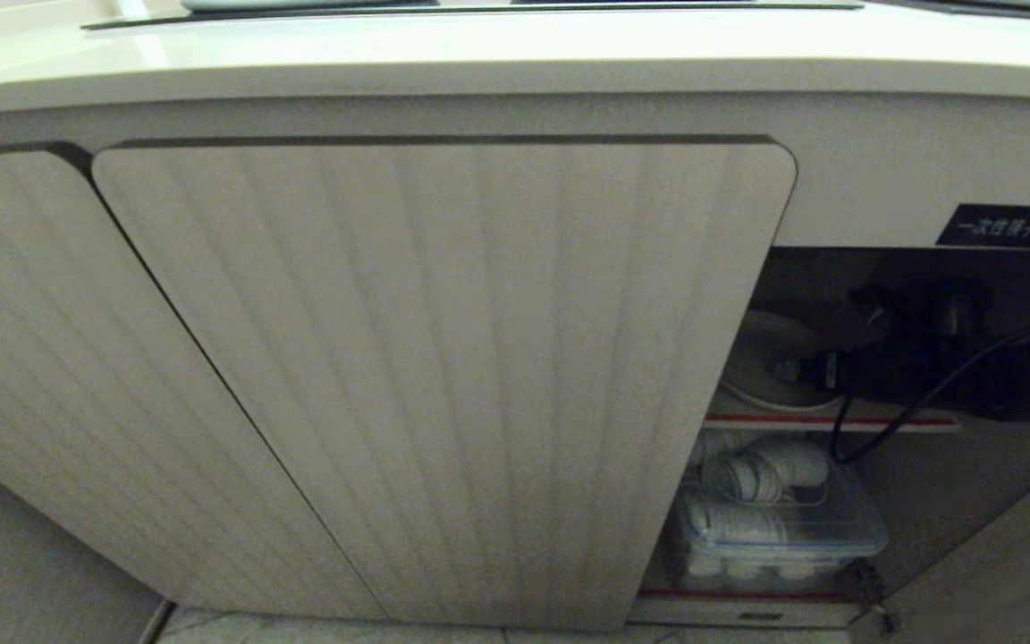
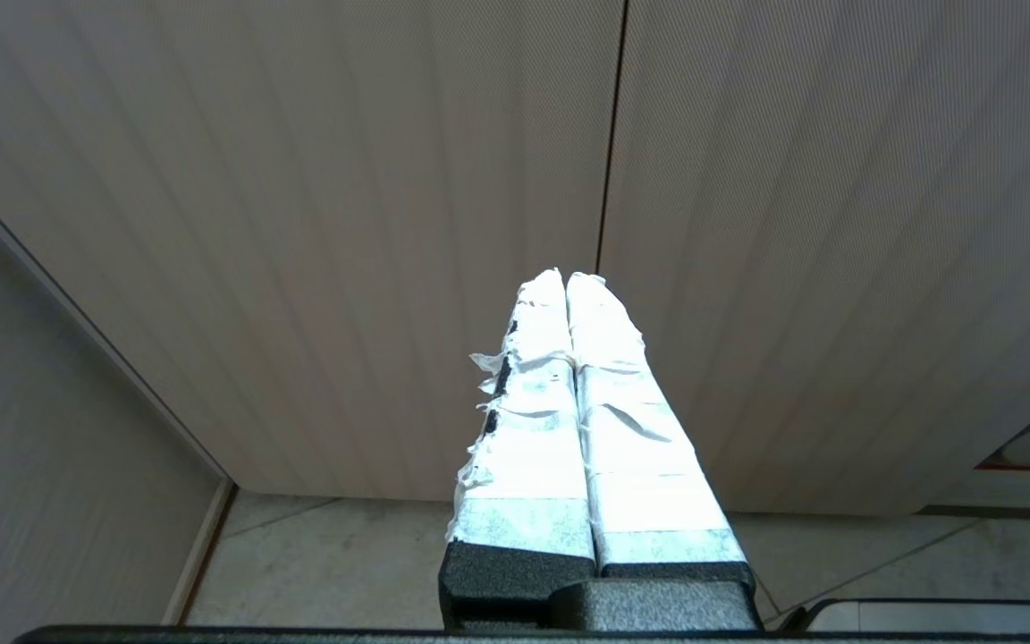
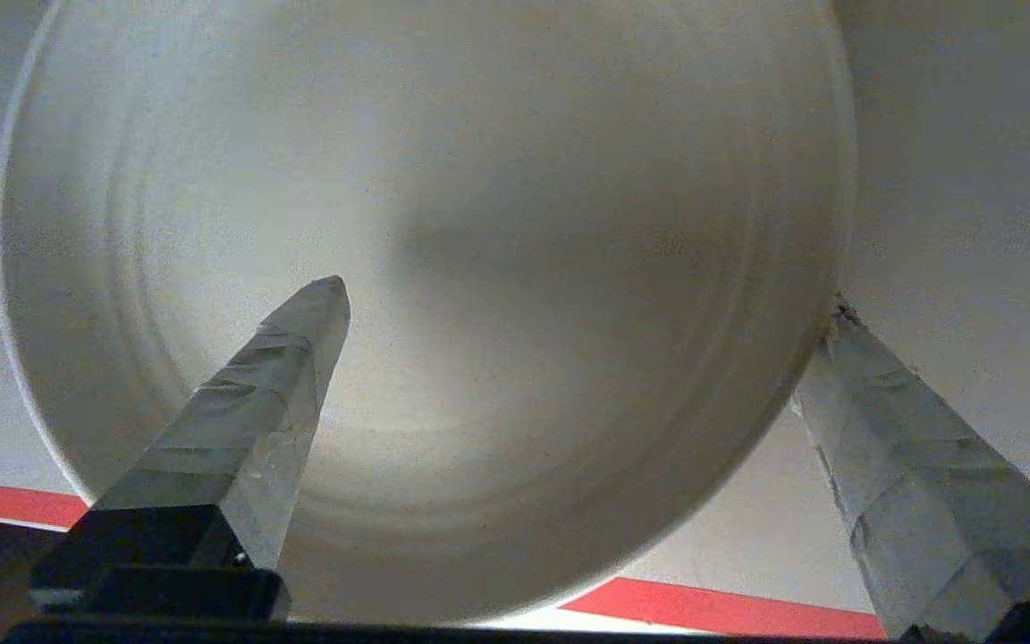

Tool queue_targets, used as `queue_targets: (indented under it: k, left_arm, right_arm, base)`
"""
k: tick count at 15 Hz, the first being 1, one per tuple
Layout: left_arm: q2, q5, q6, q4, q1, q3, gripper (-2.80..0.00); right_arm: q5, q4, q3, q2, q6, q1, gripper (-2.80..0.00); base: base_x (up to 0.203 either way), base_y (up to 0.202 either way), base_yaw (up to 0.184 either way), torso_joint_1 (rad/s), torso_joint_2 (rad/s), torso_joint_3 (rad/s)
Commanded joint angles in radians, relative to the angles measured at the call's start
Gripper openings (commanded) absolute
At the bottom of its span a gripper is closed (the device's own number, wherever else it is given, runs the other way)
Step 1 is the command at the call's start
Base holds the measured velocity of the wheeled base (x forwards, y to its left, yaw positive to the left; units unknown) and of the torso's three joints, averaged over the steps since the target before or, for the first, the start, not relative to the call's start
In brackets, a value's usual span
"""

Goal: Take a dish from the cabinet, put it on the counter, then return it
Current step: Take the plate from the cabinet

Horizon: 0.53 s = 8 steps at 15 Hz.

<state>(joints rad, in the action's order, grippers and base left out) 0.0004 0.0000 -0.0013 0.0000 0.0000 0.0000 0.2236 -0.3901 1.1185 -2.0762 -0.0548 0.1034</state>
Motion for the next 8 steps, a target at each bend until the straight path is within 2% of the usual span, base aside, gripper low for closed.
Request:
queue_targets:
  k: [1, 8]
  left_arm:
    - [0.0, 0.0, 0.0, 0.0, 0.0, 0.0, -2.8]
    - [0.0, 0.0, 0.0, 0.0, 0.0, 0.0, -2.8]
  right_arm:
    - [0.002, 0.003, 0.001, 0.0, 0.0, -0.002, 0.0]
    - [0.0, 0.022, 0.006, 0.002, 0.0, -0.002, 0.0]
  base:
    - [0.0, 0.0, 0.0, 0.0, 0.0, 0.0]
    - [0.0, 0.0, 0.0, 0.0, 0.0, 0.0]
